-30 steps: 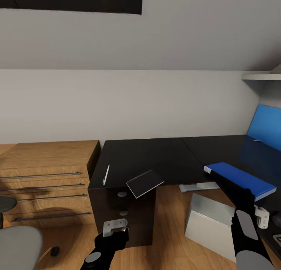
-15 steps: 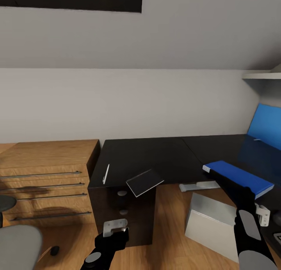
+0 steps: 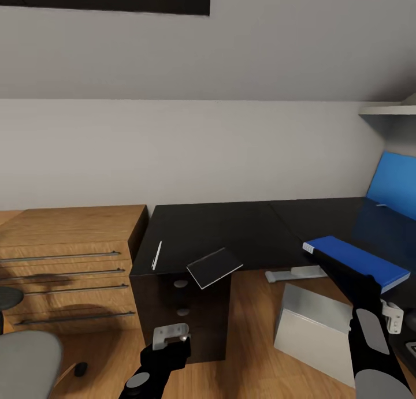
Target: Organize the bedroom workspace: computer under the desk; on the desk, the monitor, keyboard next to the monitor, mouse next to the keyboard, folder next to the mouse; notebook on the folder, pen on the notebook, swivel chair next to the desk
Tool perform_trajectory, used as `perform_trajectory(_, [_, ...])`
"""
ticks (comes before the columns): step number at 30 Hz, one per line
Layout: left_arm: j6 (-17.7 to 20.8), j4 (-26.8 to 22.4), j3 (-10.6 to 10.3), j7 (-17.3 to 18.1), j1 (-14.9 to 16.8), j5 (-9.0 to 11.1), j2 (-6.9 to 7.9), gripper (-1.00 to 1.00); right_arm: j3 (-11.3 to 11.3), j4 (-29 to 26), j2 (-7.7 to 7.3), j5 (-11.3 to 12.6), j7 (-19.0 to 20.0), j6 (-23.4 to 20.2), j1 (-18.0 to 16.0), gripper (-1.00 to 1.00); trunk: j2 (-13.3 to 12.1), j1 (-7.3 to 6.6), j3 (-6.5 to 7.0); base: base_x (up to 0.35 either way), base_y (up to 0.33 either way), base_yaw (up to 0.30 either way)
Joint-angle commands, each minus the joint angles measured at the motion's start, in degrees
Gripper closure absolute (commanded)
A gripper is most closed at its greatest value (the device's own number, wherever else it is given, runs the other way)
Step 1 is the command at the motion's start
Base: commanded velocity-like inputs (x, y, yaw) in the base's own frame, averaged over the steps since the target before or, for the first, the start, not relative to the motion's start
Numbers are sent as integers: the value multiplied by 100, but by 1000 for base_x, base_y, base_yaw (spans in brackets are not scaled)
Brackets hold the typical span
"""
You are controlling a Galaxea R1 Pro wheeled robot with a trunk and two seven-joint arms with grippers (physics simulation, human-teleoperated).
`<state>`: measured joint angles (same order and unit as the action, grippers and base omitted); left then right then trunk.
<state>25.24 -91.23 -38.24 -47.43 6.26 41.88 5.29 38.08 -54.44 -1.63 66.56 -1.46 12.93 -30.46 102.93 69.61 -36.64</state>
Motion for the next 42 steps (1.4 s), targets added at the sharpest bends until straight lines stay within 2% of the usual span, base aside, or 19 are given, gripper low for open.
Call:
perform_trajectory(1, [14,-9,-10,-42,7,30,5,-100,6,166,-2,102,-21,25,1,100,2,0,-7,0,0,0])
perform_trajectory(17, [12,-9,-17,-21,7,30,7,-100,6,171,-20,74,-45,25,-3,100,2,0,-7,42,0,0])
perform_trajectory(18, [14,-9,-17,-21,7,30,7,-100,4,169,-22,65,-136,25,-4,-100,2,0,-7,0,0,0])
perform_trajectory(20, [13,-9,-17,-21,7,30,7,-100,1,165,-39,56,-309,25,-3,-100,2,0,-7,0,0,0])
perform_trajectory(24, [14,-9,-17,-21,7,30,7,-100,-2,163,-46,52,-380,28,-1,-100,2,0,-7,0,0,0])
perform_trajectory(32, [8,-7,-24,-28,7,28,7,-100,-3,162,-48,50,-394,31,-4,-100,2,0,-7,-11,0,0])
perform_trajectory(42, [7,0,-76,-30,7,30,7,-100,-3,162,-48,50,-391,33,-1,-100,2,0,-7,-152,0,0])
